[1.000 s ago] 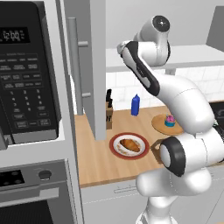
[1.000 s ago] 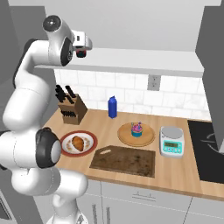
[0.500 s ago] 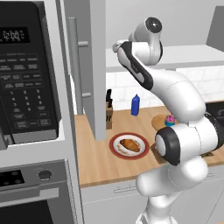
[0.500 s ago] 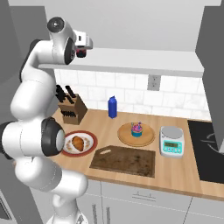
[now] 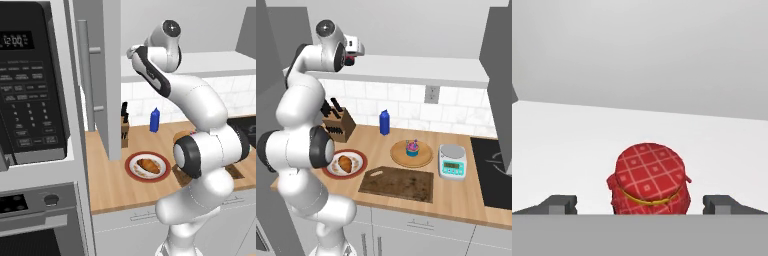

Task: From the different types of pastries on the counter, select a croissant and place it on the cutting board. Then retrieve a jar of jam from the cabinet and place it alongside the croissant on the cutting board.

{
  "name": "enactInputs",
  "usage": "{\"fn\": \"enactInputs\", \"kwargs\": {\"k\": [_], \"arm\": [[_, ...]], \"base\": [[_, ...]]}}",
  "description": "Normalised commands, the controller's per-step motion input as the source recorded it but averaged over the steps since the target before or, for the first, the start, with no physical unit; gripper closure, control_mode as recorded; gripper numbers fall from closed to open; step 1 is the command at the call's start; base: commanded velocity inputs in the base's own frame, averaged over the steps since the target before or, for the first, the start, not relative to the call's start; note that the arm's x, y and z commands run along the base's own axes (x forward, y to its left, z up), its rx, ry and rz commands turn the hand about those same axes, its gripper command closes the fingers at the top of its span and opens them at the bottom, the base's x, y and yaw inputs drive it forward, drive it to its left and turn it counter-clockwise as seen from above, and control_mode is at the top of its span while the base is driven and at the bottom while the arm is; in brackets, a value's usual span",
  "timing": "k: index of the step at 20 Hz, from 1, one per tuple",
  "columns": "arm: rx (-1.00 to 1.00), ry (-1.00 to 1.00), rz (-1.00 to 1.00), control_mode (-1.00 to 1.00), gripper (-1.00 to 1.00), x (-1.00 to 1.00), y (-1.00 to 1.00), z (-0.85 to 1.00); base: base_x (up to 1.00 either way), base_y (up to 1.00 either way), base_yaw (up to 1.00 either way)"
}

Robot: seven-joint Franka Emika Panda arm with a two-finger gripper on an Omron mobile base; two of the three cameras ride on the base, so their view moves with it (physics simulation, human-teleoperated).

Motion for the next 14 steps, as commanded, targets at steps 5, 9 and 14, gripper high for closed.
{"fn": "enactInputs", "kwargs": {"k": [5, 9, 14], "arm": [[0.01, 0.00, 0.01, -1.00, -1.00, 0.15, 0.00, -0.08], [0.00, 0.00, 0.01, -1.00, 1.00, 0.09, 0.00, -0.15], [0.00, 0.00, 0.03, -1.00, 1.00, 0.03, 0.00, -0.24]], "base": [[0.00, 0.00, 0.00], [0.00, 0.00, 0.00], [0.00, 0.00, 0.00]]}}
